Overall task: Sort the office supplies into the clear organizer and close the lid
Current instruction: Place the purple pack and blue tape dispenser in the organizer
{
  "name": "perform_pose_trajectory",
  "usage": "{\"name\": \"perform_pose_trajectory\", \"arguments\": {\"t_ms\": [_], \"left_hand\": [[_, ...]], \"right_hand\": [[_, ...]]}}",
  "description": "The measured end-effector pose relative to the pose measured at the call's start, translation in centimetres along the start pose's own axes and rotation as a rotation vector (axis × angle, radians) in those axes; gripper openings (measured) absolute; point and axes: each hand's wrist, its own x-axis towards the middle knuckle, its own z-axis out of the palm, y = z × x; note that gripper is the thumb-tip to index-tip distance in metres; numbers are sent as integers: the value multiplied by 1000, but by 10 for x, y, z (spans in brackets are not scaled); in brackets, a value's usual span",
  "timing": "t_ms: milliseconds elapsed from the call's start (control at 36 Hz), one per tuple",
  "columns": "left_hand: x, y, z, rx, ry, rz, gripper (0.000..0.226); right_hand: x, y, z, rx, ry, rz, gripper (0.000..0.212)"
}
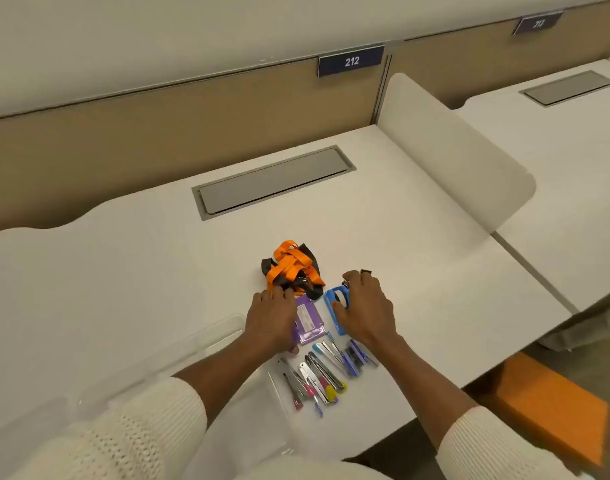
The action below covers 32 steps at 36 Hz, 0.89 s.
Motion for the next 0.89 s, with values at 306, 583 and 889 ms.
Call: {"name": "perform_pose_trajectory", "arguments": {"t_ms": [306,583,889], "left_hand": [[3,19,-7,52,74,-42,93],[14,32,-4,77,95,70,89],[20,33,8,54,77,54,97]], "right_hand": [[-2,7,16,-15,-86,88,65],[4,16,16,-19,-112,59,72],[2,12,21,-74,-107,60,69]]}}
